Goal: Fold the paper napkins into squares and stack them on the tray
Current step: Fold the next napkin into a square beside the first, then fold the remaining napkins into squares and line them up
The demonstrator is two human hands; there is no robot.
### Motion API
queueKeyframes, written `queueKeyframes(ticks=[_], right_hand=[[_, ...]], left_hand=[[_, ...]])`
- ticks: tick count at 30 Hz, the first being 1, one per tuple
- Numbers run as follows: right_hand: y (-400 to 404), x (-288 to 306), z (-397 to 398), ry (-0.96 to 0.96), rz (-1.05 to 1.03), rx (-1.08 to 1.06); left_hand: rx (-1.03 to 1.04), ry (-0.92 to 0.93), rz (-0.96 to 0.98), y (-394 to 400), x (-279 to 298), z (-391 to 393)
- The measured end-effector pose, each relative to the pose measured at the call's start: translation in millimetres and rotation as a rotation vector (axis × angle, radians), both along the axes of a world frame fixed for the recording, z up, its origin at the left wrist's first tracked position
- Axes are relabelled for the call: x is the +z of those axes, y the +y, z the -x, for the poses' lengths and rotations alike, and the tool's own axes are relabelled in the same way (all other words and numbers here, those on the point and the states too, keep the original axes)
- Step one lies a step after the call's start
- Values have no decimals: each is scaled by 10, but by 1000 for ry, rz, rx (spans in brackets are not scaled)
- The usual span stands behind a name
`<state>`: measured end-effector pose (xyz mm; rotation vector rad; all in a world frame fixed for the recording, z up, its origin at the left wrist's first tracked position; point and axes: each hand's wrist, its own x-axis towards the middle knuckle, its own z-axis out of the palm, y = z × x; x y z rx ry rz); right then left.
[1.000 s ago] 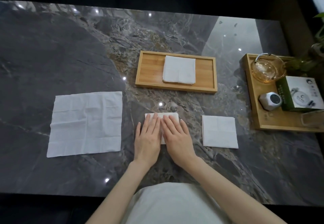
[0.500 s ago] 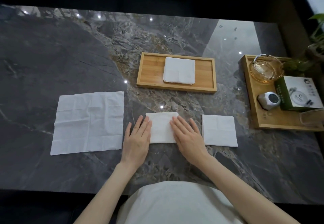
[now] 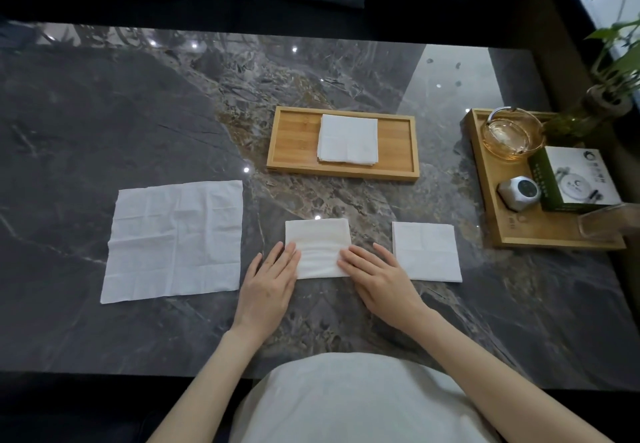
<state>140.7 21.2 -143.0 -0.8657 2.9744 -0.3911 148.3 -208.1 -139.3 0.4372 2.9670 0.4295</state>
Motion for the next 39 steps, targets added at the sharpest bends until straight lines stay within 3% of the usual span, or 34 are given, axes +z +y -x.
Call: queueKeyframes(ticks=[5, 13, 17, 21, 30, 35, 39], right_hand=[[-96, 88, 25, 53, 106, -72], [-260, 110, 6, 9, 71, -78], [-421, 285, 66, -34, 210, -156], [-669, 553, 288, -86, 394, -173], [-1329, 891, 841, -586, 638, -284], [-1652, 816, 988, -636, 553, -407], [-1858, 681, 818, -641, 510, -532]], left_hand=[[1, 27, -42, 47, 104, 2], [-47, -43, 13, 38, 131, 18], [28, -10, -171, -84, 269, 93], [234, -42, -376, -306, 545, 252], [404, -103, -462, -1019, 880, 568], [400, -61, -393, -1344, 714, 743], [252, -8, -321, -1399, 521, 922]])
